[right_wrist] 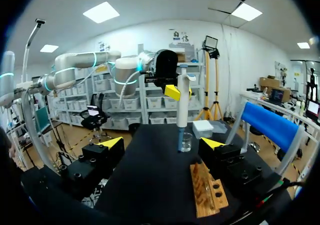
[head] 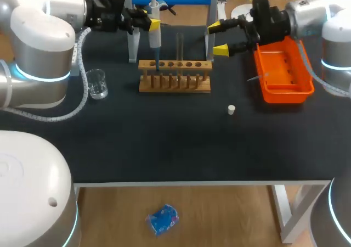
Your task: Invert the test tube, pick up the pipette, mount the tip to pipette, aspirate from beaker and dispense into the tube, eject the tip, return the pipette, and cap with the stopper.
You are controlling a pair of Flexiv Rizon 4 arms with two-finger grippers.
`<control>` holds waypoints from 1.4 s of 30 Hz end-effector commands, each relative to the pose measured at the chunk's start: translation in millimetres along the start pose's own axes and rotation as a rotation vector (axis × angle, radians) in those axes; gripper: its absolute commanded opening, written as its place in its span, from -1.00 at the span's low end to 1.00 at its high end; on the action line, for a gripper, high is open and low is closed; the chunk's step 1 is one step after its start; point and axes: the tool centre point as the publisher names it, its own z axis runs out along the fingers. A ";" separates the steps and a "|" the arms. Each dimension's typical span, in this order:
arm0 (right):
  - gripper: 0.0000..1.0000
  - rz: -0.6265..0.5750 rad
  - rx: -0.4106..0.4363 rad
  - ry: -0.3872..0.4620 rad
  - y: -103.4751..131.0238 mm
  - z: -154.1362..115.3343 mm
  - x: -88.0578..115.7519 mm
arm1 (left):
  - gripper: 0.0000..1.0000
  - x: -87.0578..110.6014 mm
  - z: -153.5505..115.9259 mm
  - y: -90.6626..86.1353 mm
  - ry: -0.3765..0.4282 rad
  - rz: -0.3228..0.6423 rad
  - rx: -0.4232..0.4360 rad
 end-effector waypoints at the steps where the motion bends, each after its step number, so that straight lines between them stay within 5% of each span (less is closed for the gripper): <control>1: 1.00 0.028 0.042 -0.134 6.6 -12.6 5.5 | -1.00 -10.6 9.4 -7.0 -0.035 -0.038 -0.077; 11: 1.00 0.060 0.088 -0.232 11.6 -31.3 -21.1 | -1.00 -50.0 22.7 -17.0 -0.175 -0.108 -0.100; 28: 1.00 0.060 0.088 -0.232 11.6 -31.3 -21.1 | -1.00 -50.0 22.7 -17.0 -0.175 -0.108 -0.100; 31: 1.00 0.106 0.129 -0.345 13.7 -35.0 -36.9 | -1.00 -67.3 28.9 -17.1 -0.190 -0.131 -0.171; 42: 1.00 0.156 0.284 -0.529 14.9 -29.8 -68.8 | -1.00 -129.2 42.0 -0.7 -0.239 -0.221 -0.257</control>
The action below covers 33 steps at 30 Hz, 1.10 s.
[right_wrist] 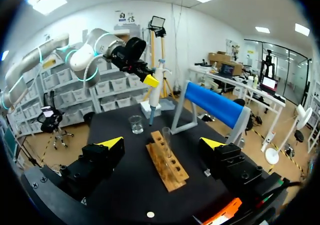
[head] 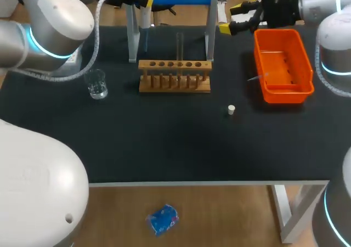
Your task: Invert the test tube, pick up the pipette, mount the tip to pipette, aspirate from beaker and dispense into the tube, eject the tip, return the pipette, and cap with the stopper.
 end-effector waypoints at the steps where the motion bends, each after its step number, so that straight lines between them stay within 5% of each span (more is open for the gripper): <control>1: 1.00 0.007 0.069 -0.066 7.4 14.5 -1.4 | -1.00 -18.1 18.8 -5.8 0.002 -0.017 -0.083; 16: 1.00 -0.010 0.132 -0.101 14.9 56.3 -29.8 | -1.00 -69.3 41.1 -15.9 -0.108 -0.065 -0.200; 33: 1.00 -0.013 0.125 -0.118 22.9 91.7 -49.4 | -1.00 -97.8 53.0 -21.5 -0.215 -0.167 -0.280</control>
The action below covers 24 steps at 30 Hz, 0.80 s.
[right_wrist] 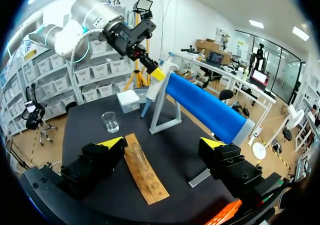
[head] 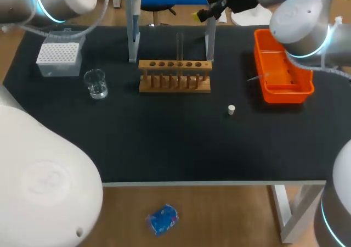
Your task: Invert the test tube, pick up the pipette, mount the tip to pipette, aspirate from beaker and dispense into the tube, eject the tip, return the pipette, and cap with the stopper.
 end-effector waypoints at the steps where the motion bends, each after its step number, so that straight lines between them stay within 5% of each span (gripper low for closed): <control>1: 1.00 0.000 0.000 0.000 -0.1 3.3 -0.8 | -1.00 1.7 1.5 -5.1 -0.029 -0.011 -0.115; 24: 1.00 0.000 0.000 0.000 -0.1 3.3 -0.8 | -1.00 3.8 2.2 -8.5 -0.209 -0.153 -0.192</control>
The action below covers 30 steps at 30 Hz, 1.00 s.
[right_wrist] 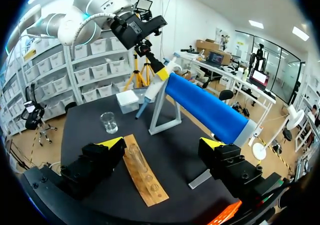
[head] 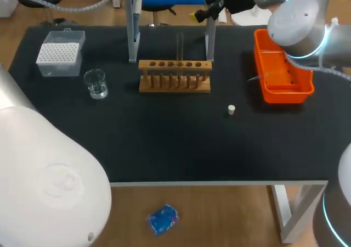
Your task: Invert the test tube, pick up the pipette, mount the tip to pipette, aspirate from beaker and dispense into the tube, eject the tip, return the pipette, and cap with the stopper.
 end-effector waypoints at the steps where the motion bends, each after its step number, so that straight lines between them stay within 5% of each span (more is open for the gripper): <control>1: 1.00 0.000 0.005 0.001 0.8 -1.4 0.1 | -1.00 4.5 -2.0 -4.1 -0.078 -0.016 -0.045; 30: 1.00 0.000 0.005 0.001 0.8 -1.4 0.1 | -1.00 -0.4 12.1 -8.1 -0.254 -0.129 -0.078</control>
